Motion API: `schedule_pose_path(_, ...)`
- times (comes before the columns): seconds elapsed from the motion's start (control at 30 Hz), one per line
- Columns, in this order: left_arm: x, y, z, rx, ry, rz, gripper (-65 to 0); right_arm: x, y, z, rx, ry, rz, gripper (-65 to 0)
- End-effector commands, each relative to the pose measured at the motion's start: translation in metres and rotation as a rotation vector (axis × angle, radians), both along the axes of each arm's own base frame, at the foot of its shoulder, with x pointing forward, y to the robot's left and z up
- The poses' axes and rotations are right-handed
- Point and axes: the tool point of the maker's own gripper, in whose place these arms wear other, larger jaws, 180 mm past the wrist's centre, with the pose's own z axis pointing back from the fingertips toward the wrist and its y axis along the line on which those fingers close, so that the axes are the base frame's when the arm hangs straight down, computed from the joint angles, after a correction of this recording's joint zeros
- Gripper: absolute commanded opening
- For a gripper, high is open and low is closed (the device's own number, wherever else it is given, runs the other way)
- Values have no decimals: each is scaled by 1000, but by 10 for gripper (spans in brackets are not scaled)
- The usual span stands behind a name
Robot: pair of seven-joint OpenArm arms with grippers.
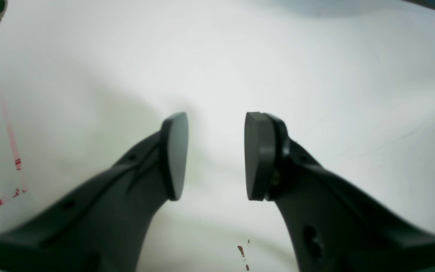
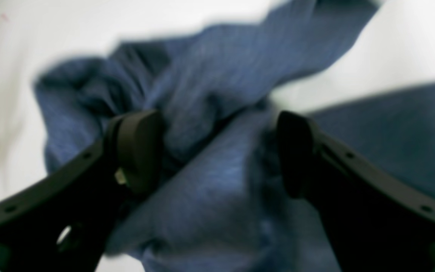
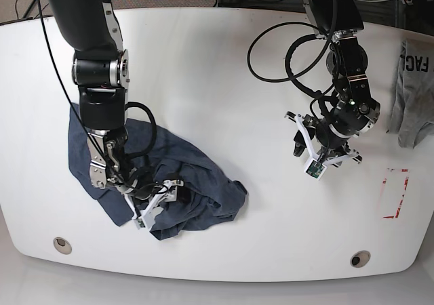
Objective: Layout the t-shirt on the table in an organized manner, then fold the t-shirt properly
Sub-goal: 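Grasp the navy shirt with the right gripper and lift it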
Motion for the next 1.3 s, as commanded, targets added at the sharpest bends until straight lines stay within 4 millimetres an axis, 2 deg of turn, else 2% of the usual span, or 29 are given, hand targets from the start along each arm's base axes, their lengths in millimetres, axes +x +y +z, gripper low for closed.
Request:
schedule_pose_path(0.0,4,-3,11,-17,-42,-6,-418,20,18,33,25,-89,26,-212)
schedule_pose_path(0.17,1,-3,8,-18,-35,-5,-418,19,44,33,31,-102,58,-219)
schedule_pose_path(0.23,-1,-3,6,-18,-28,-5,-419,20,50,35,31,-111,65,-247)
schedule_pose_path(0.3,-5,-3,1,-18,-15,-5,-419,20,56,35,37,-114,71,-296)
schedule_pose_path(0.4,-8,-2,-2,-17,-8,-5,-419,20,62,37,41,-117,79,-415)
schedule_pose_path(0.57,-9,-1,-3,-14,-4,-3,-419,21,64,41,38,-127,86,-601)
schedule_pose_path(0.63,-11,-1,-5,-15,2,-3,-419,23,65,47,34,-145,88,-650)
schedule_pose_path(0.8,-16,3,-11,-15,18,7,-419,20,64,58,-9,-168,115,-650)
schedule_pose_path(0.9,-16,9,-12,-17,21,26,-419,17,63,76,-44,-210,135,-650)
schedule_pose_path(1.0,-18,13,-17,-23,37,39,-419,11,68,97,-81,-262,161,-650)
schedule_pose_path(1.17,-21,14,-25,-29,60,44,-419,-1,78,147,-154,-382,193,-650)
schedule_pose_path(1.27,-21,13,-26,-31,62,42,-419,-8,86,166,-192,-416,219,-650)
